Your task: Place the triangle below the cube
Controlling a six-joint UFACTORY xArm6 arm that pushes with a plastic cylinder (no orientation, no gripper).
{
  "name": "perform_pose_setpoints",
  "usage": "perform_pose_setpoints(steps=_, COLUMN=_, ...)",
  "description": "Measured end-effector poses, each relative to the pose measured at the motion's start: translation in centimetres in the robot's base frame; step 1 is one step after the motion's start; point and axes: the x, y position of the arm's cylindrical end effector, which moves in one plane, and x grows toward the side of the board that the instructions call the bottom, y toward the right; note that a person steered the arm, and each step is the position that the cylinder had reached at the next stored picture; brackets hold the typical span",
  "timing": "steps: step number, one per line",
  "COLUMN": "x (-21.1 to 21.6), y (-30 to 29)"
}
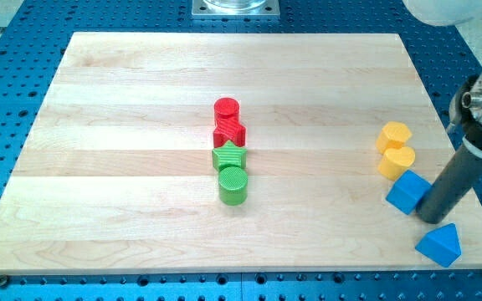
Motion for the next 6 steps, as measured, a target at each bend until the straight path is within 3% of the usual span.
perform_pose_setpoints(steps=2, x=0.0, y=0.4)
perform_pose_setpoints(steps=4, x=1.9, y=8.7)
perform_pose_setpoints(steps=5, x=5.4, y=6.2)
perform_pose_setpoints(steps=6, x=5.5, y=4.0)
